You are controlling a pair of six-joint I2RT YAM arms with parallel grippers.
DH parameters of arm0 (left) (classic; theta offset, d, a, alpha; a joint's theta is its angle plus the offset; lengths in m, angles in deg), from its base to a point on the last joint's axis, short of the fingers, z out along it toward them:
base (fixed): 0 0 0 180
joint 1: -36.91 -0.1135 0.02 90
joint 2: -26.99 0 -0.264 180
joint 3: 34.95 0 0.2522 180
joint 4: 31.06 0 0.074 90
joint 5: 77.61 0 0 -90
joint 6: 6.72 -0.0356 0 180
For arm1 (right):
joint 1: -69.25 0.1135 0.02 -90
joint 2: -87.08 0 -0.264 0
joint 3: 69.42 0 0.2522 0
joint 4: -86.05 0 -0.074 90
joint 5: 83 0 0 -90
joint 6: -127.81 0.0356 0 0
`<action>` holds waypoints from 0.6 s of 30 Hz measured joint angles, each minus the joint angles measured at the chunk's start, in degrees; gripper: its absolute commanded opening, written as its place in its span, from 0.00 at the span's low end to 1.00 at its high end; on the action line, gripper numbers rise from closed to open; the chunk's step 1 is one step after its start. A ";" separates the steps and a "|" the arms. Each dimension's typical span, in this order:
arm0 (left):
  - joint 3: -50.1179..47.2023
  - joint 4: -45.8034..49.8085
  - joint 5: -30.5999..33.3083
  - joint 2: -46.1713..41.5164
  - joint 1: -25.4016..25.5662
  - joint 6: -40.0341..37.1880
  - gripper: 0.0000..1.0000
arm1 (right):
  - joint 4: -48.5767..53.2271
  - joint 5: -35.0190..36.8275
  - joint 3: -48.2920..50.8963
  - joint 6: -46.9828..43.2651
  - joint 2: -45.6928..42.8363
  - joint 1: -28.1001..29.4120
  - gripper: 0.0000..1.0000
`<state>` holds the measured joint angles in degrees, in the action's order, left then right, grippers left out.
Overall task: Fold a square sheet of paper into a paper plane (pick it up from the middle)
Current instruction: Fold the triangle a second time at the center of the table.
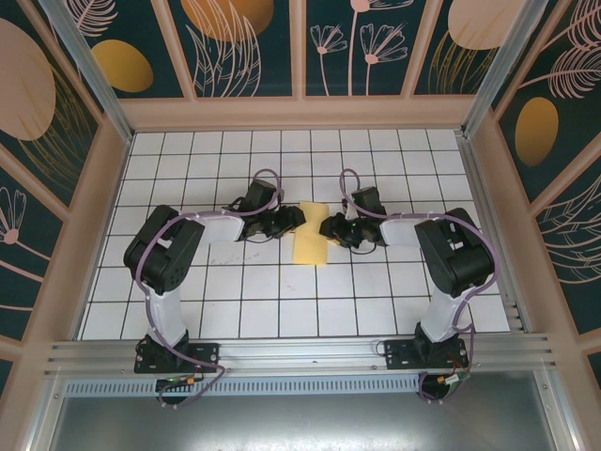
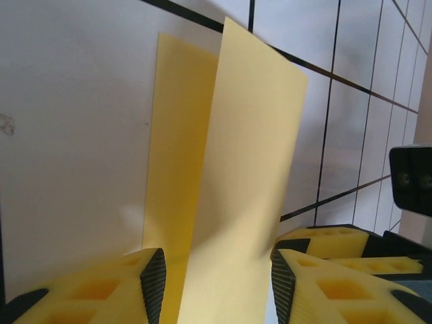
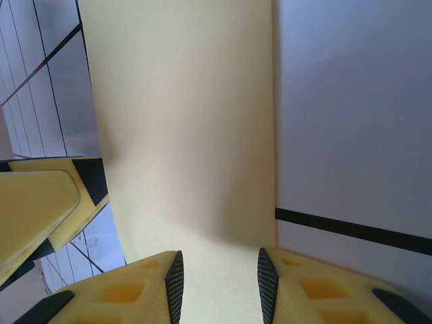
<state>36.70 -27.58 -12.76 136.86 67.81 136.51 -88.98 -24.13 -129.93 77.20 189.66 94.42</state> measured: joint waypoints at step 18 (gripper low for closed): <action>0.33 -3.21 -4.90 1.31 0.00 0.85 0.29 | -0.37 -0.31 0.04 0.00 -0.04 0.00 0.40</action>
<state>37.03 -30.79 -17.65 138.17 67.81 137.36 -89.36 -24.44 -129.88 77.20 189.62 94.42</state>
